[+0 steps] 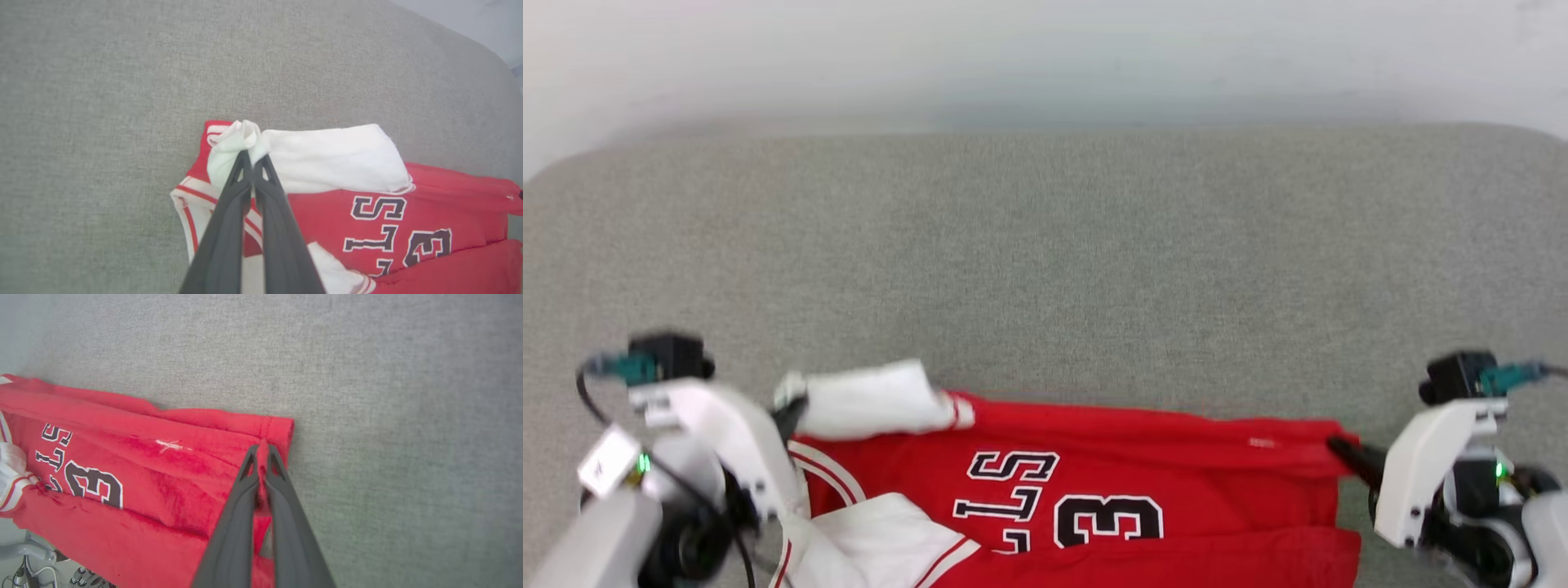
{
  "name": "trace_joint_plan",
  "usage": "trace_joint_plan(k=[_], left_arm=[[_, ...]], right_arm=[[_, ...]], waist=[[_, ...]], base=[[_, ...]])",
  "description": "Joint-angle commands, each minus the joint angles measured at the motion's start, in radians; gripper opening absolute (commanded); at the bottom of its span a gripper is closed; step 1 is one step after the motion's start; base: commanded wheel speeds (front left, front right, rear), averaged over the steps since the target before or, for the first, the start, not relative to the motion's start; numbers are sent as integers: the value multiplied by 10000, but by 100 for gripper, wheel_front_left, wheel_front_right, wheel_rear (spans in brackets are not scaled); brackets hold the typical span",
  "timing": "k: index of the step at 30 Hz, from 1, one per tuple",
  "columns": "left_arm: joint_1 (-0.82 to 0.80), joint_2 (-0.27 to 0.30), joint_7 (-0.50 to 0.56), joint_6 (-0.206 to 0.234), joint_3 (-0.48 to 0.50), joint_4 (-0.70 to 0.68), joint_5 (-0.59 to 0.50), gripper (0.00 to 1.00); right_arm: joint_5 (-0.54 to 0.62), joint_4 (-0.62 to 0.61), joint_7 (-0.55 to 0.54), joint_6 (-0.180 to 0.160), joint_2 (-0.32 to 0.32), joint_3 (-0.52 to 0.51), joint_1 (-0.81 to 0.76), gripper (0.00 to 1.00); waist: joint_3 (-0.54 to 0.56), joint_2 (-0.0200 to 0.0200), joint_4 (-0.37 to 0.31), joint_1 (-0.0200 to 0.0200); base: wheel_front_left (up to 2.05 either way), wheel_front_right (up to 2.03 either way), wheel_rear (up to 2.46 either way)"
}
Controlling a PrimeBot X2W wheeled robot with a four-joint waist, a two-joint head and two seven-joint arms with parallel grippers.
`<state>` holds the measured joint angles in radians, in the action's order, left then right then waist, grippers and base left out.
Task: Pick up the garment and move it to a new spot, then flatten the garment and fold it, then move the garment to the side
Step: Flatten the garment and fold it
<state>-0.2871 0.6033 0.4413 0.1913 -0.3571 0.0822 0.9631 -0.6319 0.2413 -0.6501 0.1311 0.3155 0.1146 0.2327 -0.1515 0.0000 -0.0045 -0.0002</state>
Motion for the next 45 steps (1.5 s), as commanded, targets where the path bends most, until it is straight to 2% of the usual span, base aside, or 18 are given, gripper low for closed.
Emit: trace_joint_plan(k=[1, 12, 24, 25, 26, 27, 28, 29, 30, 31, 37, 45], left_arm=[[636, 15, -208, 176, 64, -203, 58, 0], [3283, -269, -775, 751, 216, -745, 585, 0], [4072, -621, -1130, 662, 28, -209, 710, 0], [4060, -651, -1169, 642, -14, -107, 678, 0], [4019, -688, -1200, 603, -49, -18, 650, 0], [3936, -699, -1290, 583, -64, 67, 554, 3], [3867, -757, -1337, 558, -82, 127, 556, 32], [3810, -814, -1385, 522, -105, 160, 548, 32], [3728, -838, -1479, 487, -89, 173, 493, 96], [3630, -861, -1579, 449, -60, 181, 459, 100], [3209, -936, -2382, 418, 41, -7, -32, 100], [2667, -1084, -3919, 392, 176, -727, -955, 100]], right_arm=[[34, 2, 145, -8, -192, -232, -442, 0], [94, 657, 862, -8, -1156, -1241, -2003, 0], [180, 869, 1076, -13, -1727, -1356, -2895, 0], [171, 849, 1114, -13, -1791, -1343, -2944, 18], [198, 806, 1173, -13, -1825, -1353, -2974, 61], [255, 728, 1295, -13, -1837, -1356, -2976, 100], [278, 620, 1409, -13, -1858, -1384, -2955, 100], [338, 498, 1517, -13, -1851, -1404, -2927, 100], [416, 368, 1604, -14, -1790, -1431, -2887, 100], [466, 201, 1716, -13, -1723, -1460, -2838, 100], [833, -932, 1793, -6, -1517, -1859, -2844, 100], [1324, -2213, 144, -6, -1663, -2714, -3400, 100]], waist=[[257, 0, -15, 2], [651, 0, 20, 2], [889, 0, -85, 2], [899, 0, -89, 2], [904, 0, -91, 2], [913, 0, -94, 2], [917, 0, -96, 2], [927, 0, -101, 2], [939, 0, -101, 2], [955, 0, -100, 2], [1212, 0, -40, 2], [1285, 0, 132, 2]], base=[[0, 0, 0], [0, 0, 0], [0, 0, 0], [0, 0, 0], [0, 0, 0], [0, 0, 0], [0, 0, 0], [0, 0, 0], [0, 0, 0], [0, 0, 0], [0, 0, 0], [0, 0, 0]])
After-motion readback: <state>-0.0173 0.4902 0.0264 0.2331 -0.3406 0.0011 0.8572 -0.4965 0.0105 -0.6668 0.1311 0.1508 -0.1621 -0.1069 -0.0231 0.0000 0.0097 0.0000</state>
